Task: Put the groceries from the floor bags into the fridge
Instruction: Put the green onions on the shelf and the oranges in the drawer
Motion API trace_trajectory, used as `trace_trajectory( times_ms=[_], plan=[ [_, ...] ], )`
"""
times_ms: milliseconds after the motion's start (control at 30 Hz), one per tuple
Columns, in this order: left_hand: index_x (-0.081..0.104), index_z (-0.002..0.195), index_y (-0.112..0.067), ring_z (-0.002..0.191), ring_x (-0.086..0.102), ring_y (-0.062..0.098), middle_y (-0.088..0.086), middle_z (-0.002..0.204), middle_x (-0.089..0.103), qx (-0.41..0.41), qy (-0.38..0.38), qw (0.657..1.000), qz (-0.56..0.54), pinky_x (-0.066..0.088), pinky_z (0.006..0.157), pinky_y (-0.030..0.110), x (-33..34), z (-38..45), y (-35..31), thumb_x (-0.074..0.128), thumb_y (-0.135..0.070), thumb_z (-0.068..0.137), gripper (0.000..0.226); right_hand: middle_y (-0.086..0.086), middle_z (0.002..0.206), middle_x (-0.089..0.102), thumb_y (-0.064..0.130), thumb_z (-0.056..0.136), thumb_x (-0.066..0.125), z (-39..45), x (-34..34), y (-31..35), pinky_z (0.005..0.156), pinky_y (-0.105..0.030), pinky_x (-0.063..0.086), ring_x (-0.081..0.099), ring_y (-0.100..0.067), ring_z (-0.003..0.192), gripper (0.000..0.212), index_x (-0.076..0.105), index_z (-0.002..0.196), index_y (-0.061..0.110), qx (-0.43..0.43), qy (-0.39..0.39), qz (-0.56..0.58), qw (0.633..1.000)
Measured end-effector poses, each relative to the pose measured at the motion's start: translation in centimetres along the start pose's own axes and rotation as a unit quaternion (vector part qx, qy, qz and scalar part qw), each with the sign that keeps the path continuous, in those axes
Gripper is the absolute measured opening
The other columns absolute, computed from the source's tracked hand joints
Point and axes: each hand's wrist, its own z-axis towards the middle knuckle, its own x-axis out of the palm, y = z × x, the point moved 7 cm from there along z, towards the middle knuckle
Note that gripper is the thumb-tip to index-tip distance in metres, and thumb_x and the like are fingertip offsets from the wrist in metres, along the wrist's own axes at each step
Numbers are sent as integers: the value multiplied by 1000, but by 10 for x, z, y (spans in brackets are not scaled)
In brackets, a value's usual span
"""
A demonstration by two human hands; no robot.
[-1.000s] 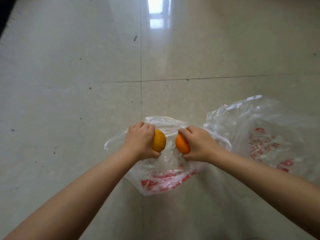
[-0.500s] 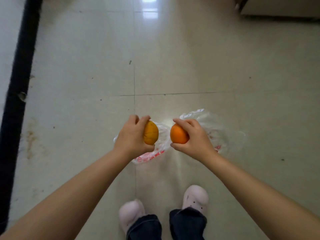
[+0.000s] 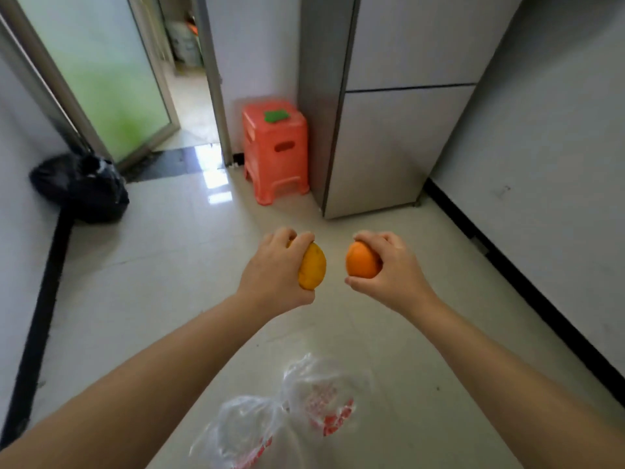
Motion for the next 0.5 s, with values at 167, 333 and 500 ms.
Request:
trace_trajectory(
  times_ms=[167, 333, 500],
  plan=[
    [34, 138, -26, 121, 41, 22, 0, 133, 38, 86, -69, 994, 20, 44, 93, 32, -92, 42, -102, 76, -34, 69, 81, -10, 127, 45, 22, 72, 77, 3, -151, 7, 84, -20, 31, 48, -23, 114, 63, 49, 129, 21, -8, -99, -32, 995],
    [35, 138, -24, 120, 41, 25, 5, 132, 40, 144, -109, 982, 49, 42, 94, 34, -151, 96, -206, 75, -33, 70, 79, -12, 129, 47, 24, 71, 77, 15, -281, -14, 87, -21, 31, 47, -26, 117, 67, 47, 131, 21, -19, -180, -47, 982],
    [33, 140, -22, 121, 41, 28, 7, 131, 39, 145, -146, 978, 46, 42, 94, 38, -181, 169, -299, 78, -31, 69, 84, -10, 134, 43, 27, 73, 76, 52, -397, -49, 87, -23, 31, 44, -25, 121, 70, 42, 133, 20, -56, -225, -51, 971]
  ],
)
